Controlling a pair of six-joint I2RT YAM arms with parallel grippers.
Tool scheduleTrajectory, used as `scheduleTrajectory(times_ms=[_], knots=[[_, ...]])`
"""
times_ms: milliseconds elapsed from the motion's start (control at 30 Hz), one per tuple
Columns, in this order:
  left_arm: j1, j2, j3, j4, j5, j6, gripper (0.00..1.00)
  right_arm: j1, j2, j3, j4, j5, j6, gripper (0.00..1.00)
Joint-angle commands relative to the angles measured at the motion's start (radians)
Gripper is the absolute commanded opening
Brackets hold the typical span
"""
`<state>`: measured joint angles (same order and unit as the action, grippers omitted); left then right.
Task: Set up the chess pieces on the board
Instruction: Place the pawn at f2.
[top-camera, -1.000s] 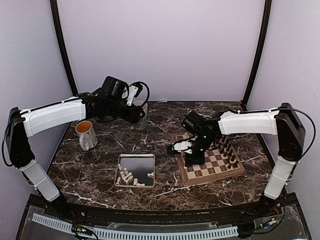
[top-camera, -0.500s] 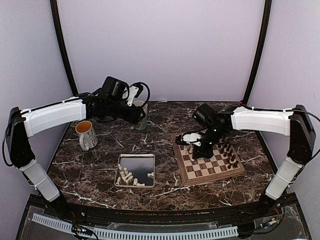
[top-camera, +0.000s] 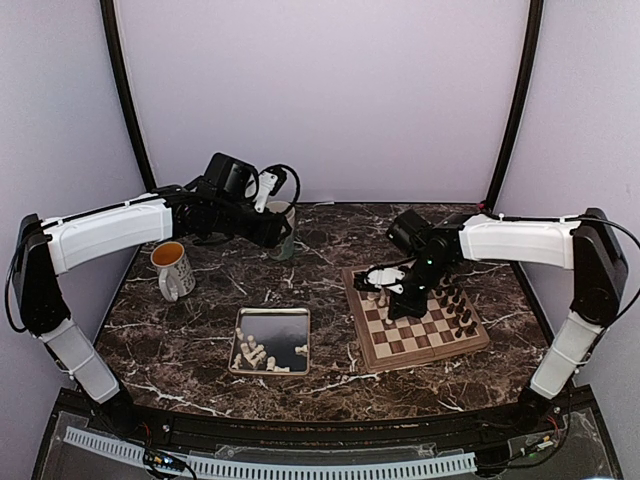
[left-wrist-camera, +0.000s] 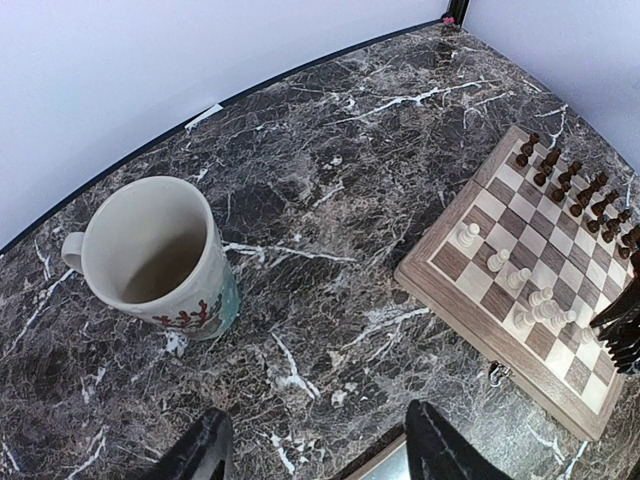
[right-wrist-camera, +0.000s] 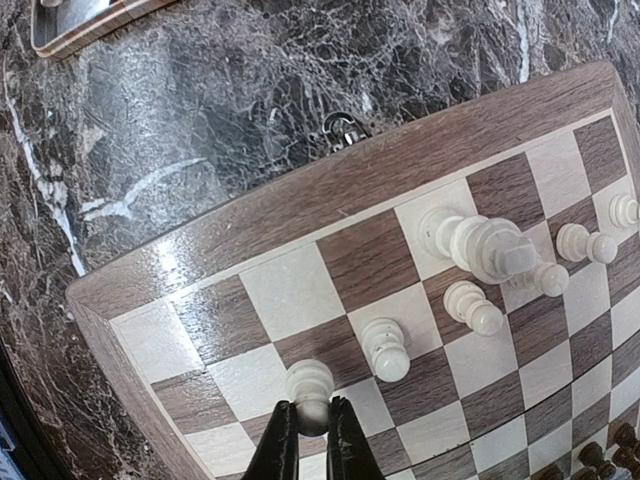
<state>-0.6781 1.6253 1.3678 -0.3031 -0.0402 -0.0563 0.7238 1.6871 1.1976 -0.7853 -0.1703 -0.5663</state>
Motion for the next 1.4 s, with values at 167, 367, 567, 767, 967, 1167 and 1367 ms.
scheduleTrajectory(times_ms=[167,367,567,767,967,1167,1367], knots=[[-0.001,0.007,0.025,-0.016,0.020,-0.004,0.61,-0.001,0.038,0.000,0.023,0.018,0.014,0.07],[0.000,0.013,0.027,-0.018,0.025,-0.005,0.61,-0.001,0.046,0.000,0.029,0.018,0.015,0.07],[0.000,0.016,0.028,-0.019,0.032,-0.005,0.61,-0.002,0.051,-0.004,0.034,0.018,0.018,0.10],[-0.001,0.020,0.030,-0.022,0.036,-0.006,0.61,-0.001,0.051,-0.010,0.035,0.017,0.020,0.13],[-0.001,0.021,0.032,-0.024,0.041,-0.008,0.61,-0.001,0.051,-0.014,0.024,0.010,0.013,0.13],[-0.001,0.025,0.034,-0.026,0.044,-0.008,0.61,-0.002,0.052,-0.024,0.025,0.009,0.014,0.14],[0.000,0.033,0.037,-0.031,0.047,-0.008,0.61,-0.001,0.043,-0.020,0.025,0.008,0.019,0.20]])
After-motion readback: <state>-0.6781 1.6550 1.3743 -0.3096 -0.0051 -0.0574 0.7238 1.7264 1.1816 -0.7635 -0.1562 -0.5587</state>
